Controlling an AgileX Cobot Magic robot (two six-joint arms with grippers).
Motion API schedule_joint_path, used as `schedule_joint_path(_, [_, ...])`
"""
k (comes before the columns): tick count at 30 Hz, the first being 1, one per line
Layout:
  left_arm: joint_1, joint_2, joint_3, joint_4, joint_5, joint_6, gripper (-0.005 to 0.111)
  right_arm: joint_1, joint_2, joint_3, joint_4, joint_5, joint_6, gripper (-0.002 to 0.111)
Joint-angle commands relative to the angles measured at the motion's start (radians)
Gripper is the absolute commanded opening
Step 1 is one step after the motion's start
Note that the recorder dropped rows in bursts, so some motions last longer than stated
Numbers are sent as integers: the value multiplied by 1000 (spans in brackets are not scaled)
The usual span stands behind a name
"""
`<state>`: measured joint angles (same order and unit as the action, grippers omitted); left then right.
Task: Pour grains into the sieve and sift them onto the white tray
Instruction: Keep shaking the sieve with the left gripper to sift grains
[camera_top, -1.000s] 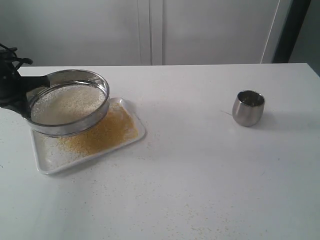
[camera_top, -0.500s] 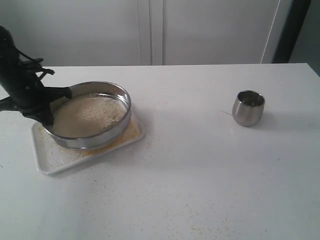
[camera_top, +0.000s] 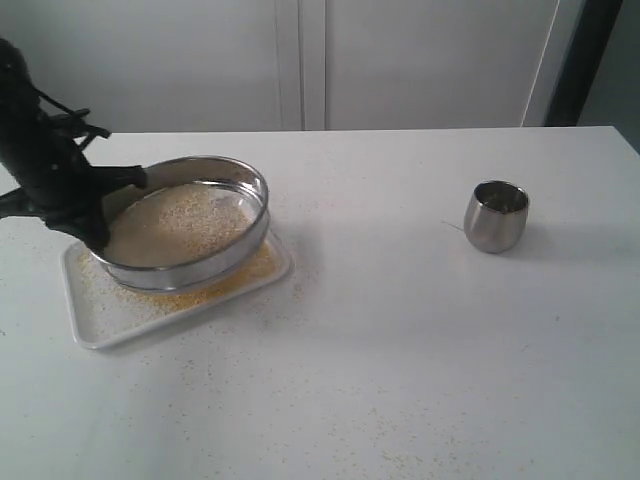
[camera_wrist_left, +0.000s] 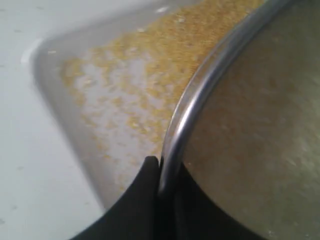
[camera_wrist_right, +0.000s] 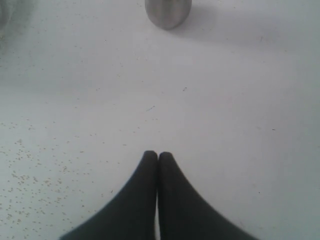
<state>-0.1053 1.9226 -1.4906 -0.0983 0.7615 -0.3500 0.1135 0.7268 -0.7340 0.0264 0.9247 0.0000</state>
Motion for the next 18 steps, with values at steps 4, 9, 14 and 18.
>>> schedule_joint_path(4, [-41,-20,39,-38,-95,80,0,-4,-6,7,3,-8,0,0])
schedule_joint_path(9, [13,-59,4,246,0,-215,0,-4,-6,7,3,-8,0,0])
schedule_joint_path(14, [-51,-14,22,35,-62,-50,0,-4,-6,7,3,-8,0,0])
schedule_joint_path(18, [-11,-32,-22,189,3,-121,0,-4,-6,7,3,-8,0,0])
